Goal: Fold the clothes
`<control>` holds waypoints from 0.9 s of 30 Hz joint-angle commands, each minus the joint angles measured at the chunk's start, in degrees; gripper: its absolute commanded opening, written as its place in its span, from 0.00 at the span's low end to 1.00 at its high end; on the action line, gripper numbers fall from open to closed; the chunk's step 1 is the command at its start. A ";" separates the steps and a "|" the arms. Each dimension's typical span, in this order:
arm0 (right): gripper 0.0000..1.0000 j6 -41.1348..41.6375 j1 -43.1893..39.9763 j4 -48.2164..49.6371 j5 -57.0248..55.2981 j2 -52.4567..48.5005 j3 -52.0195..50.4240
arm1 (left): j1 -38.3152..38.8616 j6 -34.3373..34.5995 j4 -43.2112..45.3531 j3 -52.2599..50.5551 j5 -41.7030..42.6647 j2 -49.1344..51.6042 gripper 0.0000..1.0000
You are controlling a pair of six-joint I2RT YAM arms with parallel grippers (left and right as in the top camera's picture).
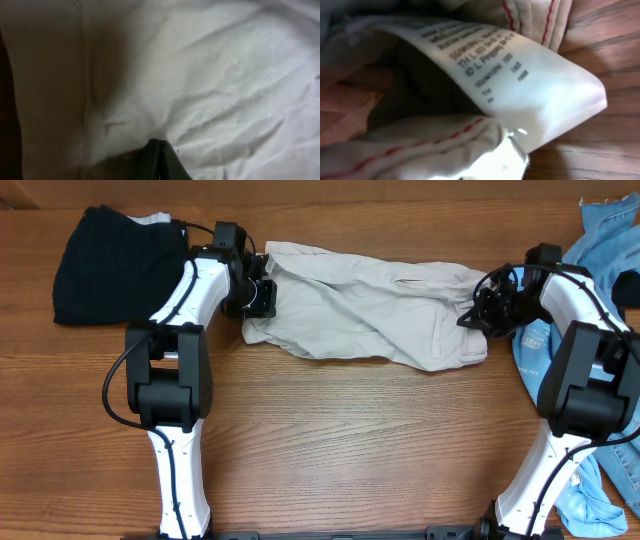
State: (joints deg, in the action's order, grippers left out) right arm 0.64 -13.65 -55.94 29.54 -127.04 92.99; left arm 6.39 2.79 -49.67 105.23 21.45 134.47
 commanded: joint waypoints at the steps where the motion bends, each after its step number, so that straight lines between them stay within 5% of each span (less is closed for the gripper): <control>1: 0.04 -1.57 -1.46 -0.39 5.68 1.14 -0.55 | 0.87 -1.49 -1.25 -1.75 -1.03 0.55 0.04; 11: 0.04 -1.49 -1.53 -1.05 7.93 16.57 -0.24 | 0.94 -1.49 -1.46 -1.75 -0.85 0.55 0.04; 27: 0.04 13.60 31.91 15.43 -4.55 17.33 -0.26 | 2.64 -1.51 -0.11 -1.75 -0.85 0.55 0.04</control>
State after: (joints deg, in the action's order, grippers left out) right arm 9.39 14.50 -43.59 25.50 -110.80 92.49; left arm 7.49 2.63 -50.11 105.23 21.26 134.47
